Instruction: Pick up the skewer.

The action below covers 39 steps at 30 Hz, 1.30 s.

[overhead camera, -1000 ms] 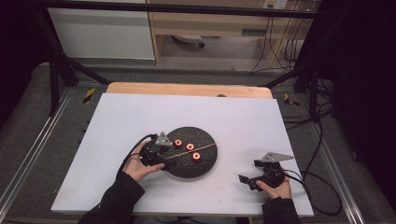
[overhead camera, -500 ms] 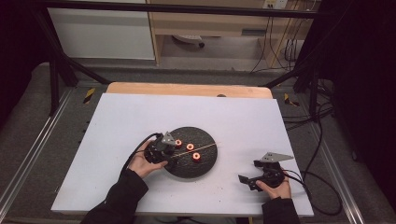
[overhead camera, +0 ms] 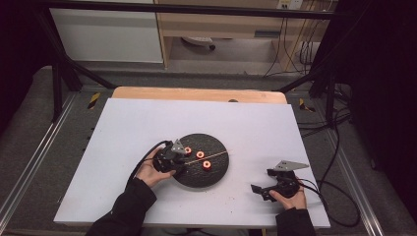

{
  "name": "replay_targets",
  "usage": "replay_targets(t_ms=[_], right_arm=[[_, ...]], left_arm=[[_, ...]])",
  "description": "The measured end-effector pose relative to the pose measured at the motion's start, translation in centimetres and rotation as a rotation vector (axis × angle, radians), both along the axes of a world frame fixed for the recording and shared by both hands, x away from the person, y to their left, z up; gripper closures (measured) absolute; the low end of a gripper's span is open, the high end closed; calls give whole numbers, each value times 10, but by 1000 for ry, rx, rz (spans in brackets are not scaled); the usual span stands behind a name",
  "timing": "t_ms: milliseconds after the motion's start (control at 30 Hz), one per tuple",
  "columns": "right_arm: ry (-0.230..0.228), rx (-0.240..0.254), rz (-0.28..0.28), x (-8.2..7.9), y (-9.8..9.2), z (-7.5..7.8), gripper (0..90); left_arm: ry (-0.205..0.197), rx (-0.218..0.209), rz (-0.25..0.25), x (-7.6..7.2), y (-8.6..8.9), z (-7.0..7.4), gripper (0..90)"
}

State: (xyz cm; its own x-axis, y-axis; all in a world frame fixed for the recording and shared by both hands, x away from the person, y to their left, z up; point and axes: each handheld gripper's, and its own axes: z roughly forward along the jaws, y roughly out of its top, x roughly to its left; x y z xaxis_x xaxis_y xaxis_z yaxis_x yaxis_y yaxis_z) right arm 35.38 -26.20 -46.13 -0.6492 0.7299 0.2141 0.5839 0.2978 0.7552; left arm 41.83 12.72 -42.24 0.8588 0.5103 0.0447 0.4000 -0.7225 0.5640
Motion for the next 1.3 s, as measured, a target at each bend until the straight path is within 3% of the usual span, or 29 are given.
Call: replay_targets(t_ms=[500,700,1000,1300], right_arm=[[1,0,0,0,0,0,15],[-2,-1,-1,0,0,0,15],[-5,2,-5,0,0,1,15],[-4,8,-10,0,0,1,15]], left_arm=[[-9,0,-19,-1,0,0,875],[-20,-29,-22,-5,2,4,881],[-39,-78,15,-15,10,9,883],[-65,-165,103,-34,27,9,882]])
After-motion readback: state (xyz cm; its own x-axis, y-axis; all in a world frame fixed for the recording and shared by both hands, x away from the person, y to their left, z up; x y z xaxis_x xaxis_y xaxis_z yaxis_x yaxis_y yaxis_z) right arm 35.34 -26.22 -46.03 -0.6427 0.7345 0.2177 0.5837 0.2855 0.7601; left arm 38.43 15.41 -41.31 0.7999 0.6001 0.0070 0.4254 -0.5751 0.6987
